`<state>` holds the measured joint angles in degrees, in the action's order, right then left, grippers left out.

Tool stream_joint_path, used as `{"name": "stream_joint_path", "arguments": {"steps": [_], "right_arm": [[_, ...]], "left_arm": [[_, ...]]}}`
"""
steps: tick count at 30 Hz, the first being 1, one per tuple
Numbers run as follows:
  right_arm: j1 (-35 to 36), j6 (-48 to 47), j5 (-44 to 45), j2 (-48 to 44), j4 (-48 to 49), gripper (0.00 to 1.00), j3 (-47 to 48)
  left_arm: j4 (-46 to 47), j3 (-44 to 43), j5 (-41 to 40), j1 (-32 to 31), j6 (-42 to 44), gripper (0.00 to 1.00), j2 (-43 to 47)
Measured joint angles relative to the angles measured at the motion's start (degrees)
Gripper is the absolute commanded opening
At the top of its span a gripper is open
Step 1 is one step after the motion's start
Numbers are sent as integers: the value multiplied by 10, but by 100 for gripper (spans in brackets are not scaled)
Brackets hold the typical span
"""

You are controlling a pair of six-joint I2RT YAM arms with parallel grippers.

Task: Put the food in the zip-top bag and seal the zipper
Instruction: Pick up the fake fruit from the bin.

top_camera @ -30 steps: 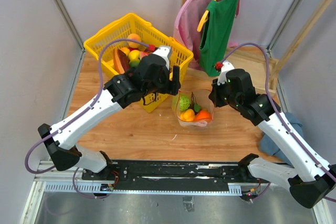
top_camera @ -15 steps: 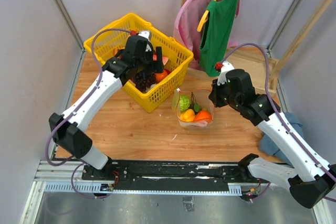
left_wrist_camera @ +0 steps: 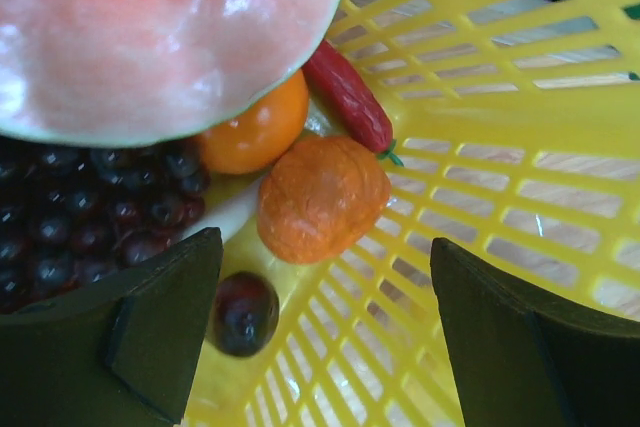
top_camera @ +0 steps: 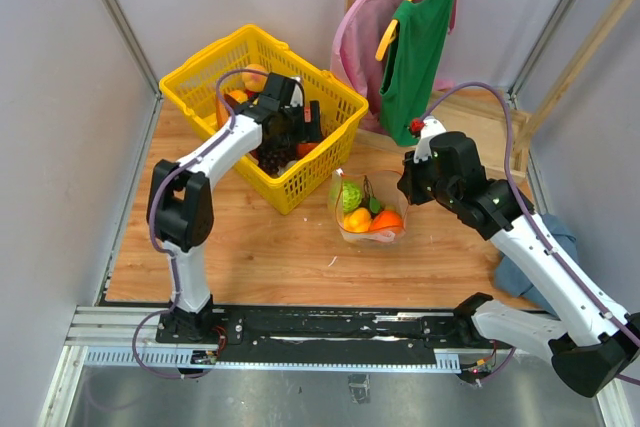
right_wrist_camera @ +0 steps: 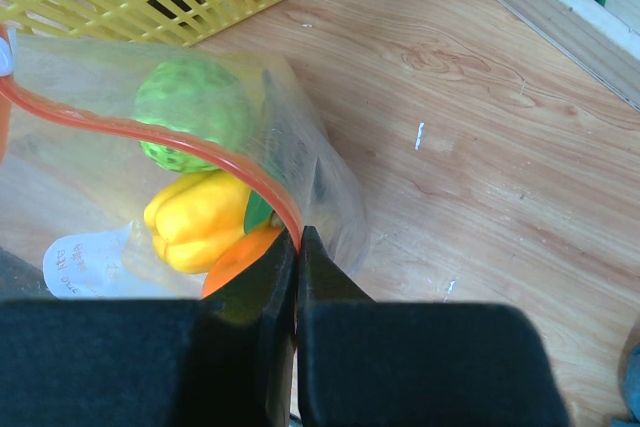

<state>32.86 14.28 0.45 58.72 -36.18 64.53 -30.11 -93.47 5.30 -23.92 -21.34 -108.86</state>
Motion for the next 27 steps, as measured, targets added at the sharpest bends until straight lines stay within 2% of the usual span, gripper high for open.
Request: {"name": "stream_joint_path", "arguments": {"steps": [9,17,22,27], "right_arm": [[0,0,-4,6,3,0,0],[0,0,-4,9,3,0,0],[0,0,-4,9,3,1,0],[0,1,-4,9,4,0,0]], "left_arm": [[12,-33,36,1,-1,89,-107],[14,-32,51,1,0,85,-153],[15,-31,53,1,2,73,-152],[15,-13,50,1,3,50,-135]]}}
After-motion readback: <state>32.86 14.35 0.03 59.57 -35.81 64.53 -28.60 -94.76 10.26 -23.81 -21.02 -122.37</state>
